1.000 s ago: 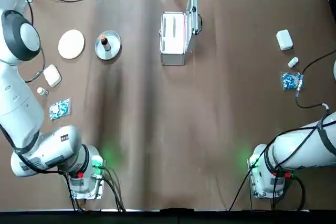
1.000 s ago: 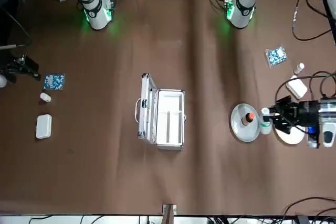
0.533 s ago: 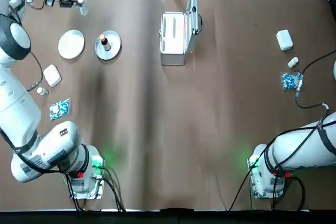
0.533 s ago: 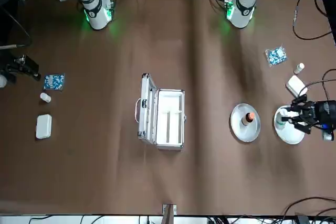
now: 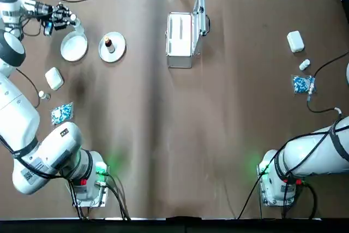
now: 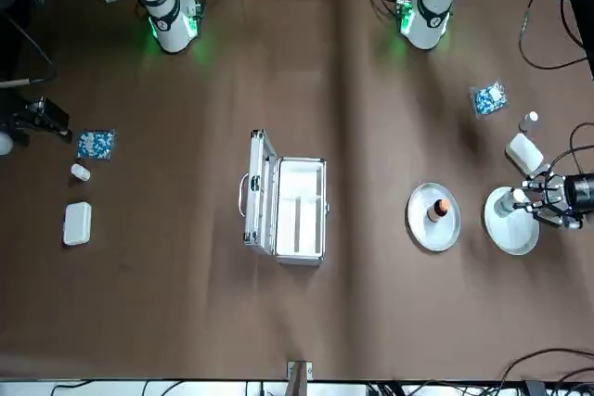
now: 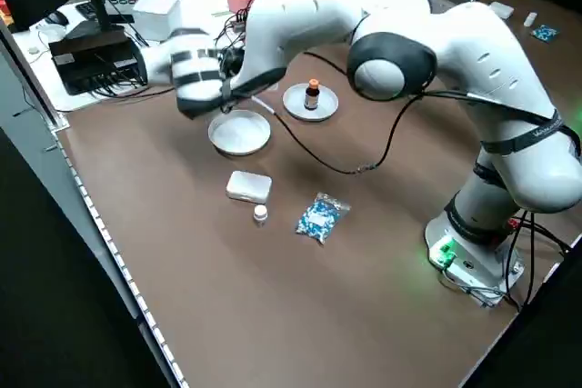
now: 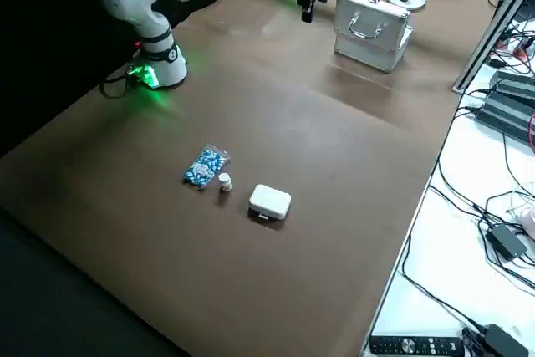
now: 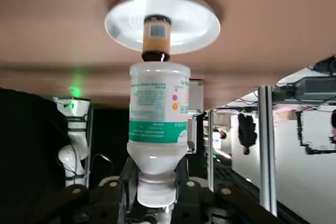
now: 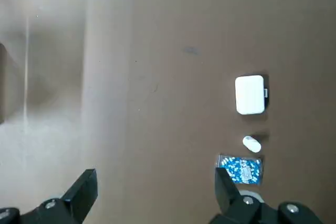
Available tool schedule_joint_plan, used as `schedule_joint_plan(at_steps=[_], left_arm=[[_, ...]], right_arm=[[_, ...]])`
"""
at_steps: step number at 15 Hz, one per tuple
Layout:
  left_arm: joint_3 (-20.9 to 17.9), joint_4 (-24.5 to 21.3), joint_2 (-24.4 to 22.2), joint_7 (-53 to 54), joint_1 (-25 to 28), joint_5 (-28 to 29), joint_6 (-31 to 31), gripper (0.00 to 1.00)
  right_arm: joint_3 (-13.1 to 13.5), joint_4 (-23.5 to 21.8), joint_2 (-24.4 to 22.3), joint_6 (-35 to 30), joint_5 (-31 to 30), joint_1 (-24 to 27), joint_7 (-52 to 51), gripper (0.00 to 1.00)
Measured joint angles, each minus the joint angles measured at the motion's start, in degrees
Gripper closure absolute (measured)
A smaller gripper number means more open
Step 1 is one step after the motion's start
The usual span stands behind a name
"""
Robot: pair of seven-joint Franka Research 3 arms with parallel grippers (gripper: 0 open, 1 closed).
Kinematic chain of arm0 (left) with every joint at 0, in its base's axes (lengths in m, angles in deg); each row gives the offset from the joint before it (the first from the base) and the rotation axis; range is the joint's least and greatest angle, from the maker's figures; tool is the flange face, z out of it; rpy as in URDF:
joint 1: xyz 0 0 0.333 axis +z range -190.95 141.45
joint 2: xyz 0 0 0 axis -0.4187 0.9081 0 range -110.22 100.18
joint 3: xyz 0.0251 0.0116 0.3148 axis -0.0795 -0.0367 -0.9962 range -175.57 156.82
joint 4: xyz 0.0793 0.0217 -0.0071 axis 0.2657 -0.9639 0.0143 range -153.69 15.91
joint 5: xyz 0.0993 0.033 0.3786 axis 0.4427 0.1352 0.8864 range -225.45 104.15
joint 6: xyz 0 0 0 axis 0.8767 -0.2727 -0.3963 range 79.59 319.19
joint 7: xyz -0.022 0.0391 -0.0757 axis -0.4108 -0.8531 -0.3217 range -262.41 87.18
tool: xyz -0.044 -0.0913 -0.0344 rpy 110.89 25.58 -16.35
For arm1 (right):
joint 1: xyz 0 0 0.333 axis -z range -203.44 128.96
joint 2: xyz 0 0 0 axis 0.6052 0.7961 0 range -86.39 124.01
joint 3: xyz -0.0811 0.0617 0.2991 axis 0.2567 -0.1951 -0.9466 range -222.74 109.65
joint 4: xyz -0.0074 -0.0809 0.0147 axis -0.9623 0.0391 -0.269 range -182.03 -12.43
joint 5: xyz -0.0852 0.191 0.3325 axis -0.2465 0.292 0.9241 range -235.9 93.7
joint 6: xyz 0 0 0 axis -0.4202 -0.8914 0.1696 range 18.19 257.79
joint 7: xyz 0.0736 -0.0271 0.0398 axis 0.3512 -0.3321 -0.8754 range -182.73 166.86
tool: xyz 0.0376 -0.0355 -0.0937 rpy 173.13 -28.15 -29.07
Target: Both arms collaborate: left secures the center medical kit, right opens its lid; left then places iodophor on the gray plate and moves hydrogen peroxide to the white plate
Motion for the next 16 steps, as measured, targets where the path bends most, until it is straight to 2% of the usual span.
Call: schedule_joint_plan(at_steps=[3, 6, 12, 16], left_arm=[[0.0, 0.1, 3.5, 0.8, 3.1, -0.7, -0.2, 0.67], [0.0, 0.3, 4.2, 3.8, 4.9, -0.7, 0.5, 0.67], [-0.3, 0.3, 7.4, 6.1, 6.4, -2.6, 7.2, 0.67], [-0.3, 0.4, 8.6, 9.1, 7.1, -3.2, 9.2, 0.67]], right_arm=[[0.0, 0.0, 0.0, 0.0, 0.0, 0.0, 0.0, 0.01], [0.0, 0.0, 0.0, 0.0, 0.0, 0.0, 0.0, 0.01], [0.0, 0.0, 0.0, 0.0, 0.0, 0.0, 0.0, 0.01], [0.0, 0.0, 0.0, 0.0, 0.0, 0.0, 0.0, 0.01]])
